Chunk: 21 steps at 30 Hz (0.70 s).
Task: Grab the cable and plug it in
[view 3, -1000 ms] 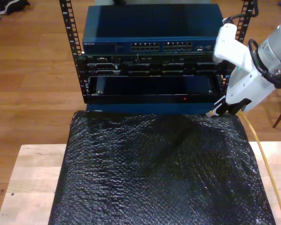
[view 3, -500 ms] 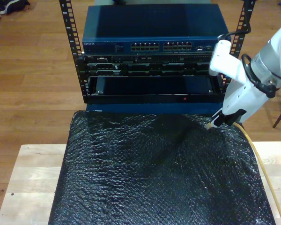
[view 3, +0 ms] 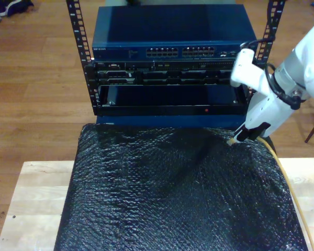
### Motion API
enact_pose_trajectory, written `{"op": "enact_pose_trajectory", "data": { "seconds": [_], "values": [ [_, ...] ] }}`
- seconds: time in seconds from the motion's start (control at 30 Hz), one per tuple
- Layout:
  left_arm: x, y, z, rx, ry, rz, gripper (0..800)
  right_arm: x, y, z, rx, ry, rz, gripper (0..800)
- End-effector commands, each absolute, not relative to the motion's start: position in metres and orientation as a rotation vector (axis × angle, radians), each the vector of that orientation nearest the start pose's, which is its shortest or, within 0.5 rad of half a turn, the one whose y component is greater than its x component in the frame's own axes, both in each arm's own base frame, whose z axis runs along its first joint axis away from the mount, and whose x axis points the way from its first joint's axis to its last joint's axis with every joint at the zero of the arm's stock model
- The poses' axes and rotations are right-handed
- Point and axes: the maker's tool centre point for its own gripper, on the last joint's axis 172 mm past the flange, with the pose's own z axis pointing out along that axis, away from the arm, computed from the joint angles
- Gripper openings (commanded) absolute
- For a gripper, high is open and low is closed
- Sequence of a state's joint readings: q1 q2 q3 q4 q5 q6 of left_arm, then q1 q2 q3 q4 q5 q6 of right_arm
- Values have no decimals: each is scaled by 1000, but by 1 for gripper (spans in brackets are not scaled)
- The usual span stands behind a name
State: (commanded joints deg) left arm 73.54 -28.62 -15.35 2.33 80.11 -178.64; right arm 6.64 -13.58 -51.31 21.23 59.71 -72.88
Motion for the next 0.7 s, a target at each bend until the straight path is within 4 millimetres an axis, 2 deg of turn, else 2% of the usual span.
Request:
{"op": "enact_pose_trajectory", "data": {
  "seconds": [0.23, 0.33, 0.47, 0.53, 0.7],
  "values": [
    [14, 112, 73, 1594, -2102, 472, 800, 430, 119, 232, -2390, -1660, -407, 0],
    [13, 118, 60, 1618, -2144, 457, 800, 429, 122, 231, -2385, -1670, -407, 0],
    [12, 111, 36, 1642, -2169, 433, 800, 438, 121, 236, -2399, -1692, -446, 0],
    [12, 114, 30, 1663, -2187, 408, 800, 441, 125, 237, -2394, -1727, -459, 0],
    [13, 117, 30, 1669, -2193, 402, 800, 446, 143, 237, -2369, -1856, -502, 0]
  ]
}}
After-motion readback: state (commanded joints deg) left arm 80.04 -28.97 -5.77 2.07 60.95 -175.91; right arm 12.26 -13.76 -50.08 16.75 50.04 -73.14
